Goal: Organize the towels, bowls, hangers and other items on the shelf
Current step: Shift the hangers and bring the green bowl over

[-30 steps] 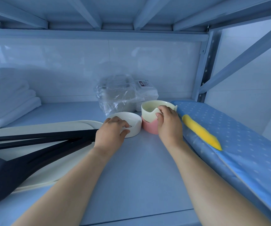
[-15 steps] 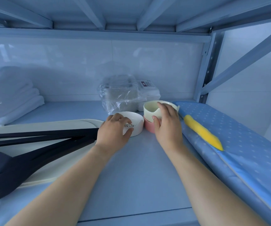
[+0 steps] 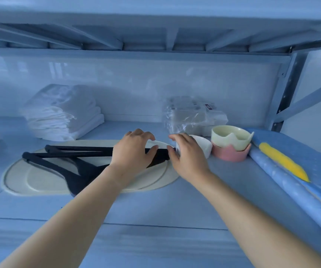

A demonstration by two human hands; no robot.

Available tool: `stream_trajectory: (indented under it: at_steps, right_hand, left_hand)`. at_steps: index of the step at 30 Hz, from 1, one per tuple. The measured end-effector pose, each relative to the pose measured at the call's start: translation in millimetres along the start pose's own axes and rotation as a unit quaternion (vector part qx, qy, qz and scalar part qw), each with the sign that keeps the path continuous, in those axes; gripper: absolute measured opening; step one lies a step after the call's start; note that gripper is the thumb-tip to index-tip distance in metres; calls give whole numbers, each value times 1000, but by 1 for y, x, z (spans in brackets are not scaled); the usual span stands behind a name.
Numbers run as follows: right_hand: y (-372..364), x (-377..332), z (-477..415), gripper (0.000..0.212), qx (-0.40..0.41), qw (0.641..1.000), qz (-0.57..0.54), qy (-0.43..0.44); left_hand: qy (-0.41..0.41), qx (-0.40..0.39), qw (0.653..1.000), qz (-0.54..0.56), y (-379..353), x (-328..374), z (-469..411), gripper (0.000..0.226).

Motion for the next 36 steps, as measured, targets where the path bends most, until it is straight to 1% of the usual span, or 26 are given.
stream_trajectory:
  at_steps: [5, 11, 17, 23, 26, 30, 33, 36]
  right_hand:
    - [-39, -96, -26, 27, -15, 997, -65, 39]
    - [-88, -218, -50, 22, -36, 987, -127, 95]
    - [-136, -342, -60, 19, -75, 966, -182, 170]
    - [-178, -449, -79, 21, -100, 945, -229, 212]
    - [-201, -491, -89, 21, -116, 933, -242, 240]
    - [-234, -530, -110, 19, -130, 921, -255, 264]
    - [-264, -550, -134, 21, -142, 914, -258, 277]
    - [-298, -564, -162, 22, -147, 911, -261, 283]
  left_hand:
    - [31, 10, 999, -41, 63, -76, 26, 24]
    - [97, -2, 993, -64, 142, -186, 73, 20]
    - [168, 31, 981, -94, 229, -295, 134, 17]
    - [223, 64, 964, -130, 303, -384, 175, 18]
    - [249, 83, 955, -140, 331, -421, 189, 17]
    - [268, 103, 948, -140, 359, -462, 195, 14]
    - [277, 112, 942, -153, 369, -493, 184, 12]
    - [281, 108, 940, -163, 373, -525, 162, 15]
Point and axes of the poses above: each hand's wrist, its own z-axis away from the middle knuckle, its own y-axis out of the back of the hand, x = y × z, the point moved 6 cm from there along -z, towards the middle knuckle, and after that the axes turned 14 degrees about y, right-handed, at the moved point
